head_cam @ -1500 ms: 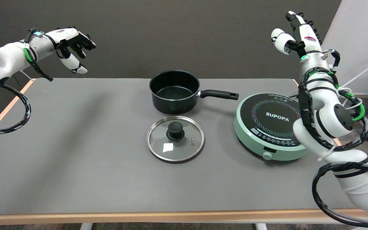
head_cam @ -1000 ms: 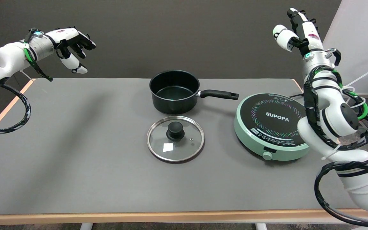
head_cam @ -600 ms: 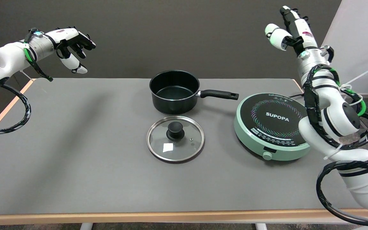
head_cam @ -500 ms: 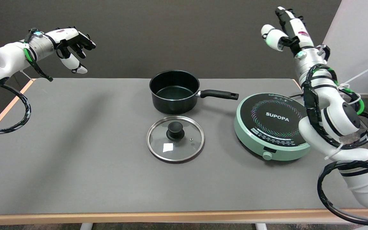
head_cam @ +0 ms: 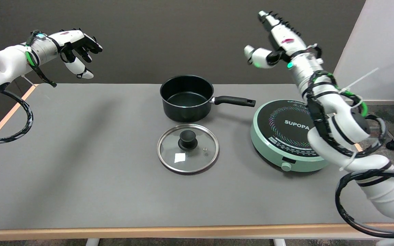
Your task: Pick up the pot.
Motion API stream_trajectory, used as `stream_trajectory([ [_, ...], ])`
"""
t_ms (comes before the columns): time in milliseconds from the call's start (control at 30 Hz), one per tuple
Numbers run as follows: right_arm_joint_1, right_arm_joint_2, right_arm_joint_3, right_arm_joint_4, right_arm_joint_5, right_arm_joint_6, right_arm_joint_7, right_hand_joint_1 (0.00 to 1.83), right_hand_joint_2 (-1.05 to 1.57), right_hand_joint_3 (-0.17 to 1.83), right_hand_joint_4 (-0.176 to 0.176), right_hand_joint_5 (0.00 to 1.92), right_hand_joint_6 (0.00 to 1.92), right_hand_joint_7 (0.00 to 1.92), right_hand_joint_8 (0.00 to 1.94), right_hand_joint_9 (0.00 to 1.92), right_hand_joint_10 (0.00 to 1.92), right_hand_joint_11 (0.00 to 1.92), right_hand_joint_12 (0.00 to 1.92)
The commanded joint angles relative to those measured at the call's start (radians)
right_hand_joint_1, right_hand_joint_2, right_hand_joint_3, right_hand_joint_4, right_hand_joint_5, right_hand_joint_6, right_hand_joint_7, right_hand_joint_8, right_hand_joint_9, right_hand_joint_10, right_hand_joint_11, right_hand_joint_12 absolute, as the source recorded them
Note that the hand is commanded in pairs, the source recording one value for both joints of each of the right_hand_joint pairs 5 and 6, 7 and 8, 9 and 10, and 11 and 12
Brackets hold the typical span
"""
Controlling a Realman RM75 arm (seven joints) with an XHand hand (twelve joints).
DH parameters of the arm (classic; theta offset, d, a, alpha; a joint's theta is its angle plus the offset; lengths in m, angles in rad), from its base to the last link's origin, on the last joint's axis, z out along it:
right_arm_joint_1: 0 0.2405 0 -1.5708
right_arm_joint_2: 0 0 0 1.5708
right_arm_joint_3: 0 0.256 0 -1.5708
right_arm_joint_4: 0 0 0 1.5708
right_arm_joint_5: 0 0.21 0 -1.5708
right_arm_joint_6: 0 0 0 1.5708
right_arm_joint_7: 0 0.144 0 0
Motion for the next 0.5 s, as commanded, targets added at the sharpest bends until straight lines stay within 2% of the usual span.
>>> stream_trajectory([
  [33, 0.116, -0.106, -0.167, -0.190, 0.007, 0.039, -0.470, 0.97, 0.54, 0.66, -0.007, 0.04, 0.04, 0.04, 0.04, 0.04, 0.04, 0.04, 0.04],
  [100, 0.125, -0.113, -0.172, -0.211, 0.007, 0.039, -0.478, 1.03, 0.13, 0.95, 0.005, 0.03, 0.03, 0.03, 0.03, 0.03, 0.03, 0.03, 0.03],
  [167, 0.129, -0.120, -0.172, -0.225, 0.007, 0.040, -0.480, 1.07, -0.17, 1.06, 0.014, 0.03, 0.03, 0.03, 0.03, 0.03, 0.03, 0.03, 0.03],
  [267, 0.134, -0.127, -0.175, -0.239, 0.007, 0.039, -0.480, 1.10, -0.34, 1.11, 0.027, 0.03, 0.03, 0.03, 0.03, 0.03, 0.03, 0.03, 0.03],
  [467, 0.148, -0.139, -0.182, -0.267, 0.008, 0.046, -0.480, 1.11, -0.47, 1.15, 0.047, 0.03, 0.03, 0.03, 0.03, 0.03, 0.03, 0.03, 0.03],
  [500, 0.151, -0.140, -0.185, -0.272, 0.011, 0.047, -0.480, 1.10, -0.48, 1.15, 0.123, 0.03, 0.03, 0.03, 0.03, 0.03, 0.03, 0.03, 0.03],
])
